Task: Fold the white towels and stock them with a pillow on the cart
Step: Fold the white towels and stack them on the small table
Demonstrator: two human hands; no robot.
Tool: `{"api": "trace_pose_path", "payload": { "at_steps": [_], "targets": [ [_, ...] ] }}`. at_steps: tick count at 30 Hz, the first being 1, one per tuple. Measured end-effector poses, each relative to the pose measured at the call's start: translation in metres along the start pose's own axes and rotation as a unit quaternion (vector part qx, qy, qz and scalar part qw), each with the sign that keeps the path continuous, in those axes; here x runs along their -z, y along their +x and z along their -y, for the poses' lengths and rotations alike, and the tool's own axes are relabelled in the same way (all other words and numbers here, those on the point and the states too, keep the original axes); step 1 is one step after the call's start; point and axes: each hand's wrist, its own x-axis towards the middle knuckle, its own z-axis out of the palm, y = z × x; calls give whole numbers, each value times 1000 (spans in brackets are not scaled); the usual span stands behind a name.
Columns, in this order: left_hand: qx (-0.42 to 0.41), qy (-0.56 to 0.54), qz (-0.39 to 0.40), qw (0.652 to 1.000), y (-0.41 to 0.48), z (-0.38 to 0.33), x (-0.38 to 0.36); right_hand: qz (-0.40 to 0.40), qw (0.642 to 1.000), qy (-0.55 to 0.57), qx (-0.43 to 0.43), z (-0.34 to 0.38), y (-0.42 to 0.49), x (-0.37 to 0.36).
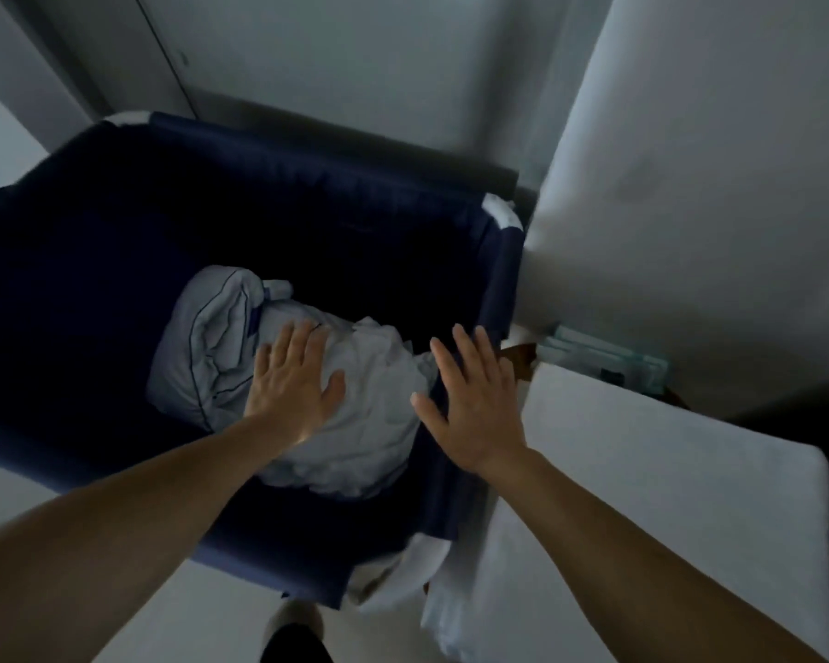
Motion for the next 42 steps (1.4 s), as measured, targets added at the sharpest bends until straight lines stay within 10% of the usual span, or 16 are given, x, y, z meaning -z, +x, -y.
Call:
{"api": "trace_pose_path", "payload": {
  "at_steps": [13, 21, 29, 42],
  "targets": [
    [-75, -1, 156, 985, 155, 175, -158, 300, 940, 4, -161, 29, 154, -278],
    [-177, -38, 181, 967, 194, 197, -286, 431, 894, -111, -55, -20, 153, -463],
    [-211, -115, 162, 957, 190, 210, -344, 312, 934, -173, -18, -31, 138, -518],
    [-186, -154, 318, 917, 201, 191, -204, 166, 957, 183, -151, 14, 200, -331]
  ]
}}
